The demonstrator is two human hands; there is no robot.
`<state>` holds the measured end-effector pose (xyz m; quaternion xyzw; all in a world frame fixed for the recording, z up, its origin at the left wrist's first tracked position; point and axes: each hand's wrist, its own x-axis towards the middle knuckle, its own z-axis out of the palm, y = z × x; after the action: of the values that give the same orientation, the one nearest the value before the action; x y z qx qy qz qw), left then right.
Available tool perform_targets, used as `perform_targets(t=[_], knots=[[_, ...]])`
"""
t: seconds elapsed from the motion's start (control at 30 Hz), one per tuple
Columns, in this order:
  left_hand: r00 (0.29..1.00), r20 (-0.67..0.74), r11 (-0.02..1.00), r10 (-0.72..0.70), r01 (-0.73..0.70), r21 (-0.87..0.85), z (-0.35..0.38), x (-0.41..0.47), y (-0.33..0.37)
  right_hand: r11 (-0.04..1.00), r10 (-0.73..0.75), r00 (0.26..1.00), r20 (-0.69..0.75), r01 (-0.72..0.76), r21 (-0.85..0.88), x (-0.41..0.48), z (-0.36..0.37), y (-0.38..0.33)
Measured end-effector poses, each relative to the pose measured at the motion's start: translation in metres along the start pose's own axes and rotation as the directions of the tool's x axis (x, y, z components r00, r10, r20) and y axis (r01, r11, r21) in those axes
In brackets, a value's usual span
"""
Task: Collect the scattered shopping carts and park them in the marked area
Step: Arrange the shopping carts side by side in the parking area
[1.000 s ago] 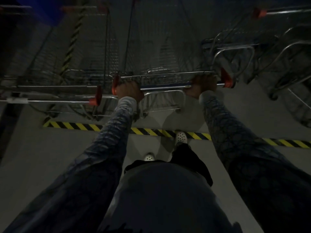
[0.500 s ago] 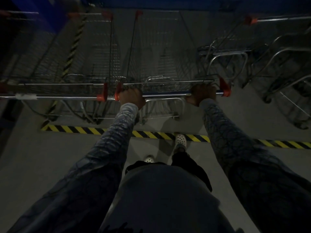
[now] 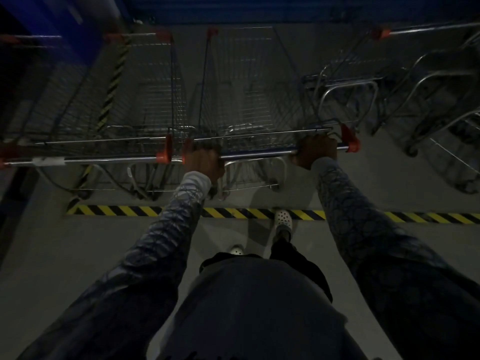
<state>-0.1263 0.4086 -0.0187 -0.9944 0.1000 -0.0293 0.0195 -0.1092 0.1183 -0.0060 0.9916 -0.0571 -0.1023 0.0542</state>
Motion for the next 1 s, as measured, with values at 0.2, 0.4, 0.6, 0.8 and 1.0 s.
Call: perform_targets(t=[0.2, 0.4, 0.6, 0.8, 1.0], knots=[[0.997, 0.050, 0.990, 0.052, -0.058, 0.126, -0.009, 0.008, -0.052, 1.000, -0.003, 1.000, -0.018, 0.003, -0.014, 0.000, 0.001, -0.002], [0.982, 0.134, 0.958, 0.137, -0.165, 0.234, -0.005, 0.013, -0.063, 1.000, 0.002, 0.999, -0.040, -0.003, -0.020, -0.001, 0.004, -0.003], [0.983, 0.073, 0.967, 0.170, -0.181, 0.180, 0.001, 0.014, -0.065, 1.000, 0.007, 0.999, -0.032, -0.008, -0.016, -0.003, 0.003, -0.005], [0.976, 0.018, 0.967, 0.217, -0.218, 0.129, 0.003, 0.012, -0.068, 1.000, -0.005, 0.998, -0.059, 0.005, -0.012, -0.003, 0.007, -0.005], [0.978, 0.053, 0.973, 0.199, -0.204, 0.111, 0.000, 0.011, -0.067, 1.000, -0.013, 0.997, -0.074, 0.012, -0.014, -0.004, 0.014, -0.007]])
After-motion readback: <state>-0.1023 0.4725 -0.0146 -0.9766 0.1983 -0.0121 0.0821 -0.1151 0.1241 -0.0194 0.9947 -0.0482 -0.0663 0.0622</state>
